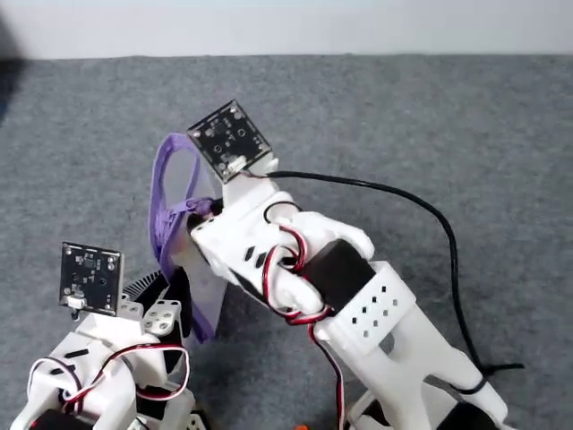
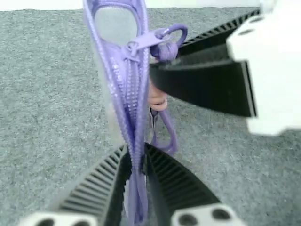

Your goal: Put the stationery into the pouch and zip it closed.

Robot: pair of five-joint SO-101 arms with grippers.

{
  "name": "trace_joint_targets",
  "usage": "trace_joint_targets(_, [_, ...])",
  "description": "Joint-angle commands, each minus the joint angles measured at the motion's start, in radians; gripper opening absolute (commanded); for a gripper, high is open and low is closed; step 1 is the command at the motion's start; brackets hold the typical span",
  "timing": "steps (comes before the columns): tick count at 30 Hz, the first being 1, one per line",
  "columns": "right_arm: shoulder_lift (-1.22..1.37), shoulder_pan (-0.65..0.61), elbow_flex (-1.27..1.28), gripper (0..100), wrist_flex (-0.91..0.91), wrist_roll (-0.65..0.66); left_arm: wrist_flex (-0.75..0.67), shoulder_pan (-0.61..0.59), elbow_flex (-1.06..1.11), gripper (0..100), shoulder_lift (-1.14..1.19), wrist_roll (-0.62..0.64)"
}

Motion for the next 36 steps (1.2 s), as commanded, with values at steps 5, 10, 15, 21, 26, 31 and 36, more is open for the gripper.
trace_joint_targets(5, [0.005, 0.131, 0.066, 0.8, -0.174, 0.12, -0.017, -0.005, -0.013, 1, -0.009, -0.011])
trace_joint_targets(10, [0.005, 0.205, 0.118, 0.8, -0.292, 0.196, -0.012, -0.005, -0.013, 1, -0.011, -0.011])
trace_joint_targets(15, [0.007, 0.282, 0.161, 0.8, -0.392, 0.207, -0.012, -0.005, -0.013, 1, -0.011, -0.011])
trace_joint_targets(21, [0.012, 0.344, 0.201, 0.8, -0.486, 0.207, -0.012, -0.005, -0.013, 1, -0.011, -0.011])
trace_joint_targets(26, [0.036, 0.335, 0.172, 0.8, -0.466, 0.201, -0.017, -0.005, -0.012, 1, -0.011, -0.012])
trace_joint_targets(31, [-0.019, 0.248, 0.15, 0.8, -0.394, 0.206, -0.018, -0.005, -0.031, 3, -0.011, -0.011])
trace_joint_targets(36, [-0.101, 0.177, 0.15, 0.7, -0.343, 0.209, -0.02, -0.133, -0.117, 26, -0.003, -0.009])
